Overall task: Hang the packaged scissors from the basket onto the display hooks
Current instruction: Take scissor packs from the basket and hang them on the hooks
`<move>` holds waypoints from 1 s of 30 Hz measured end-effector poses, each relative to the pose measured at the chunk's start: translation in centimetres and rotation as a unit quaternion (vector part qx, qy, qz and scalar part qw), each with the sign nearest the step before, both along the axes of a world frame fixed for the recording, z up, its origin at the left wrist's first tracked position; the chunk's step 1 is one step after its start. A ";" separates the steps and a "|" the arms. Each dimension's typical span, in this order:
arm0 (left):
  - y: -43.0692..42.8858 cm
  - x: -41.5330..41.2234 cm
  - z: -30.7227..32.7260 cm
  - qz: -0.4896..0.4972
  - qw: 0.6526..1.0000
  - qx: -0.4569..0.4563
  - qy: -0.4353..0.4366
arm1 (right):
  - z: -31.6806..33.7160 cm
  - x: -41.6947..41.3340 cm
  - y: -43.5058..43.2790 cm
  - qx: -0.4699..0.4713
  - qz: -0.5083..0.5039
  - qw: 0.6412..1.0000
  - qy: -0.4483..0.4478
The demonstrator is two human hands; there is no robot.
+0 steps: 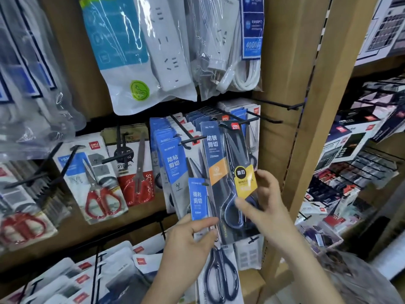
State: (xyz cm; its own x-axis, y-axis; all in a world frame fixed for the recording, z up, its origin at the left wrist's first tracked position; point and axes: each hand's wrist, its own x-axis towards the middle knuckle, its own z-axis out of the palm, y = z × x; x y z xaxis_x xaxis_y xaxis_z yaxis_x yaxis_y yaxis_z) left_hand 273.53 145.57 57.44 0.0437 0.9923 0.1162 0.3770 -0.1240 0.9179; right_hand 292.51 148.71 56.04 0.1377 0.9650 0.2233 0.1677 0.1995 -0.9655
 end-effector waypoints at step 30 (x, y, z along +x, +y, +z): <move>-8.0 -9.1 1.8 0.096 0.973 -0.015 -0.210 | -0.7 -9.5 -10.8 -0.160 0.180 0.963 0.122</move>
State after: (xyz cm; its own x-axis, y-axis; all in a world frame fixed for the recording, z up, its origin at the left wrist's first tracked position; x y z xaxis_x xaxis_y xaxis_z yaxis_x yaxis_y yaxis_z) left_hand 264.46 137.56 59.26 -0.1875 0.9807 0.0555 -0.0193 -0.0602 0.9980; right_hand 282.96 137.90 55.36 -0.2070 0.9742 -0.0897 -0.0959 -0.1115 -0.9891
